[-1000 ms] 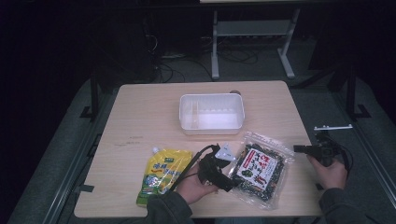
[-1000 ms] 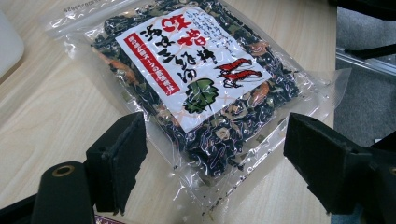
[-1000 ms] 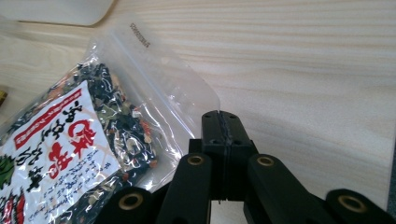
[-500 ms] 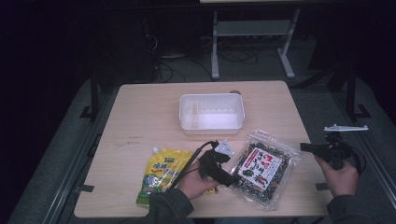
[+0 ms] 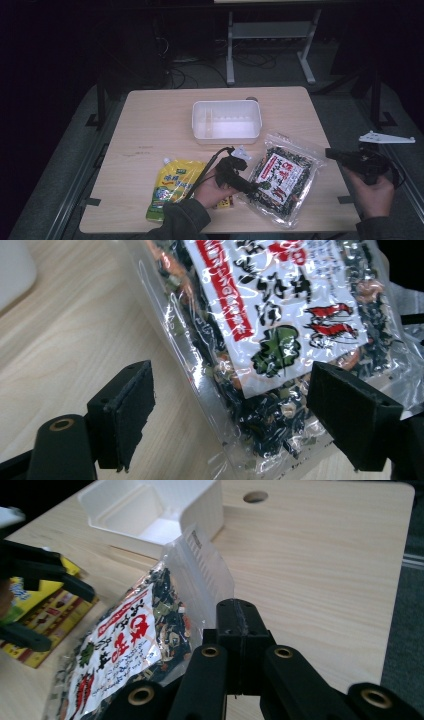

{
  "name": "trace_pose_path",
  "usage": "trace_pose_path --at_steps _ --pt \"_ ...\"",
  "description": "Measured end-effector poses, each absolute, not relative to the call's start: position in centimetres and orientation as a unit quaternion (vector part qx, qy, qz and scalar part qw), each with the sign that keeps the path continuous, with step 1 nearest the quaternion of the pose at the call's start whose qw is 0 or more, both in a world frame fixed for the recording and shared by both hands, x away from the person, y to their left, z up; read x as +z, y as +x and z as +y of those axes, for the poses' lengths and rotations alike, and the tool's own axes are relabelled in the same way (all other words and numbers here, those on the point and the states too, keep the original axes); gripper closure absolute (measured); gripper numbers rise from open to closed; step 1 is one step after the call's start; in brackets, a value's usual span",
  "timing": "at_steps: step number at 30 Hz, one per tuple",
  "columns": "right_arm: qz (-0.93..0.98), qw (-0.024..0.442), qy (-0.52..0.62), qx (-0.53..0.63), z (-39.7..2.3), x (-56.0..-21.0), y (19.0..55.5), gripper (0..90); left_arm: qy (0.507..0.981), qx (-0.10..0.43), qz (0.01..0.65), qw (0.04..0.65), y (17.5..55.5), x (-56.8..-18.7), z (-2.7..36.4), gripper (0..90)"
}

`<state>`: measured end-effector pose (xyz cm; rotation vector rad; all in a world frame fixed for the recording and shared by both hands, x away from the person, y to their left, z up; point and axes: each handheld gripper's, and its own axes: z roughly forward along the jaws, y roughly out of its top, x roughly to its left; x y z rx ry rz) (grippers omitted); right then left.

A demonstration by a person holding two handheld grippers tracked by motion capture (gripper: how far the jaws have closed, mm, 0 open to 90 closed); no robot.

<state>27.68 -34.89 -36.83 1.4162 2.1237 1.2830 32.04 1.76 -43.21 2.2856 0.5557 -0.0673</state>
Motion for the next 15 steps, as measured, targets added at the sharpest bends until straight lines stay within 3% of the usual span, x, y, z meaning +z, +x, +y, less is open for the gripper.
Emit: trace_pose_path --at_steps 12,15 --pt "0.735 0.152 0.44 0.493 -33.8 -34.0 25.8 90.0 0.883 -0.101 0.224 0.4 33.4 -44.4 1.9 18.5" --pt "0.729 0.142 0.43 0.513 -33.8 -33.6 25.5 90.0 0.88 -0.123 0.222 0.402 33.7 -44.7 1.9 22.0"
